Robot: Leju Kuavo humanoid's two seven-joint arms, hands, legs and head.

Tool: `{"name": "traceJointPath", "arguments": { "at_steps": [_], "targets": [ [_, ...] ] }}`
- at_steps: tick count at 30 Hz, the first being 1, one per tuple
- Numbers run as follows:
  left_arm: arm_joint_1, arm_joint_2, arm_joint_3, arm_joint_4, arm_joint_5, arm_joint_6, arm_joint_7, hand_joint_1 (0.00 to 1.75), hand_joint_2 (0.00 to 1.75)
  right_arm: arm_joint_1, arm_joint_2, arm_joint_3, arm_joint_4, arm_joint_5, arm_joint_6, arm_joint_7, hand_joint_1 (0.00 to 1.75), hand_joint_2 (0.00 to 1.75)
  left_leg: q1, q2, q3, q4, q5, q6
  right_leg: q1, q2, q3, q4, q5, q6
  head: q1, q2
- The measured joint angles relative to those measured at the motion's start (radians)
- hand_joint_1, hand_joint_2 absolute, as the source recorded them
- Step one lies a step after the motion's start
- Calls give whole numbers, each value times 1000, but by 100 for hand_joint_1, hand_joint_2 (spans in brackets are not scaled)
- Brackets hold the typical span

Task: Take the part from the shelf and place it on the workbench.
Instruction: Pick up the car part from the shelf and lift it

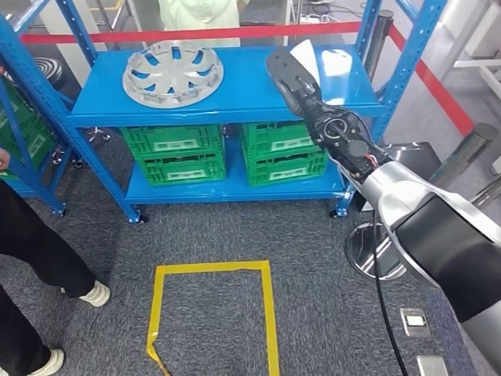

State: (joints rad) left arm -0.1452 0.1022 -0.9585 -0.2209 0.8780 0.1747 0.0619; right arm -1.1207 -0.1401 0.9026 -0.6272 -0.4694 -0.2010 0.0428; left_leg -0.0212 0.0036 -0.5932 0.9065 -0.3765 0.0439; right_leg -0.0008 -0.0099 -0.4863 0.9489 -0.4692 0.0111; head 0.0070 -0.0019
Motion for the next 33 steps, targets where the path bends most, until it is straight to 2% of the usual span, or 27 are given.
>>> {"name": "traceJointPath", "arguments": {
  "at_steps": [1,2,5,6,7,8,10,11,12,15,17,18,21,22,23,24,25,26,27,28,30,32,33],
  "targets": [
    [1,0,0,0,0,0,0,0,0,-1,0,0,0,0,0,0,0,0,2,-1,11,-1,2,4,0,2,-6,20,-11,4,2,0],
    [1,0,0,0,0,0,0,0,0,-2,0,0,0,0,0,0,0,0,4,-3,22,-1,0,6,0,4,-27,65,-32,9,5,0],
    [-3,0,-1,0,0,0,0,0,0,1,0,1,0,0,0,0,0,0,5,-13,41,-1,-15,10,-2,6,-147,267,-110,16,12,0],
    [-3,0,-2,0,0,0,0,0,0,4,-1,1,0,1,0,1,0,0,5,-19,48,0,-22,9,-3,6,-176,297,-120,16,15,0],
    [-1,-1,-2,0,0,0,0,0,0,6,-1,1,1,1,0,2,0,0,5,-24,59,0,-31,8,-3,7,-188,288,-111,15,19,0],
    [1,-1,-3,0,0,-1,0,0,0,7,-2,1,1,2,0,2,0,0,5,-30,71,2,-41,6,-2,8,-183,242,-79,13,24,0],
    [3,-3,-3,0,1,-1,0,0,0,6,-2,1,0,3,0,3,0,0,4,-39,91,5,-60,2,-2,19,-147,94,36,8,29,0],
    [2,-4,-4,0,2,-1,0,0,0,5,-2,2,1,3,1,4,0,0,5,-44,95,5,-67,-1,1,26,-135,35,76,4,28,0],
    [0,-4,-4,0,2,-1,0,0,0,4,-2,4,0,4,2,6,0,0,6,-47,93,4,-71,-6,3,31,-127,-1,104,-1,27,0],
    [-2,-3,-5,0,3,-1,0,0,0,2,-1,6,-4,11,3,9,0,0,7,-52,93,6,-76,-20,5,28,-113,-22,107,-18,27,0],
    [-1,-3,-5,0,3,-1,0,0,0,1,0,7,-6,18,4,9,0,0,7,-38,75,54,-86,-29,2,19,-93,-27,99,-27,23,0],
    [-2,-2,-5,0,3,-1,-1,0,0,0,0,7,-7,20,4,10,0,0,9,-29,42,113,-100,-35,1,14,-84,-29,94,-31,20,0],
    [-4,-4,-6,0,3,-1,-1,0,0,0,1,9,-10,26,10,14,0,0,17,-16,-94,312,-161,-48,1,1,-65,-30,75,-36,13,0],
    [-3,-4,-7,0,3,-1,-1,0,0,2,2,9,-10,29,13,17,0,0,19,-15,-121,330,-165,-51,1,-5,-56,-30,67,-35,10,0],
    [-2,-5,-7,0,3,-1,-1,0,0,3,2,10,-11,33,15,18,0,0,20,-13,-130,313,-148,-51,1,-11,-44,-30,57,-34,8,0],
    [-1,-5,-8,0,4,-1,-1,0,0,4,3,10,-11,36,17,20,0,0,21,-8,-117,254,-105,-49,1,-18,-32,-30,48,-32,6,0],
    [0,-5,-8,0,4,-1,-1,0,0,4,3,10,-12,38,19,21,0,0,19,5,-89,173,-48,-43,2,-25,-20,-31,38,-30,4,0],
    [0,-4,-8,0,5,-1,-1,0,0,3,3,10,-13,39,20,22,0,0,15,22,-62,96,-6,-37,3,-32,-9,-30,28,-26,3,0],
    [-1,-4,-9,0,6,-1,-1,0,0,3,3,10,-14,39,21,23,0,0,10,38,-41,41,17,-30,5,-38,-2,-30,19,-21,1,0],
    [-2,-3,-10,0,6,-1,-1,0,0,2,3,10,-14,40,23,25,0,0,5,47,-31,12,24,-24,7,-44,4,-31,11,-16,1,0],
    [-4,-3,-12,0,8,-1,-1,0,0,2,3,10,-16,43,28,27,0,0,2,37,-21,1,15,-14,7,-52,15,-22,1,-3,4,0],
    [-4,-4,-15,0,9,-1,-1,0,0,1,3,9,-18,49,31,28,0,0,6,18,-2,-3,14,-5,2,-36,8,19,-19,8,9,0],
    [-5,-3,-15,0,9,-1,-1,0,0,0,3,10,-19,52,32,28,0,0,7,11,8,-3,11,-1,-1,-24,-11,58,-36,12,11,0]
  ]
}}
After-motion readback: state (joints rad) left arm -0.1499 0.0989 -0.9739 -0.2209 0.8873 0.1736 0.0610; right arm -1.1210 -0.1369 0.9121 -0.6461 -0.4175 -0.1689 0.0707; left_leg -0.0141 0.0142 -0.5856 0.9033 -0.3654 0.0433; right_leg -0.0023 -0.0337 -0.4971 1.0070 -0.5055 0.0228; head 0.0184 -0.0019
